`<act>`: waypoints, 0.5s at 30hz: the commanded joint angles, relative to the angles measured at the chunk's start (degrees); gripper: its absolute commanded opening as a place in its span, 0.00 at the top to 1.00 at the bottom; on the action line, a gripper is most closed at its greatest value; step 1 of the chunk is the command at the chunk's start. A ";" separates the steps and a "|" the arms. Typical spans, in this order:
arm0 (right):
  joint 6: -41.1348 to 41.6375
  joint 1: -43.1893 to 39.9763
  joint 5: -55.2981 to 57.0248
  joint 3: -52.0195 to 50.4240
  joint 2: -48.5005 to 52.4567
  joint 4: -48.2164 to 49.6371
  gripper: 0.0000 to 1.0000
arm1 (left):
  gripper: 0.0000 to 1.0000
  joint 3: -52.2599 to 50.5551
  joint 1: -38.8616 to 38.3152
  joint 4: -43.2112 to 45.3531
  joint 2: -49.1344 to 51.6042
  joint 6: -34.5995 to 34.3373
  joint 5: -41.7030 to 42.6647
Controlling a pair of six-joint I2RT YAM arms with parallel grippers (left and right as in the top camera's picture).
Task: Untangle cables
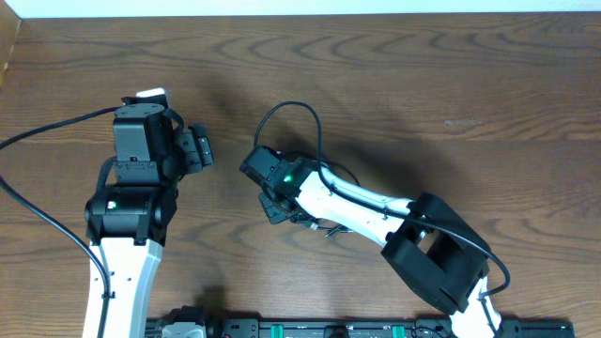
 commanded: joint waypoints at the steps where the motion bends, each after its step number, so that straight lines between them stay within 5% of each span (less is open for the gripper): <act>1: 0.70 0.24 0.17 -0.09 0.55 0.07 0.99 | 0.11 0.90 -0.09 0.20 -0.20 0.35 -0.76; 15: -3.13 0.11 -0.13 4.52 -4.22 -10.08 0.99 | 0.11 0.90 -0.09 0.22 -0.20 0.33 -0.72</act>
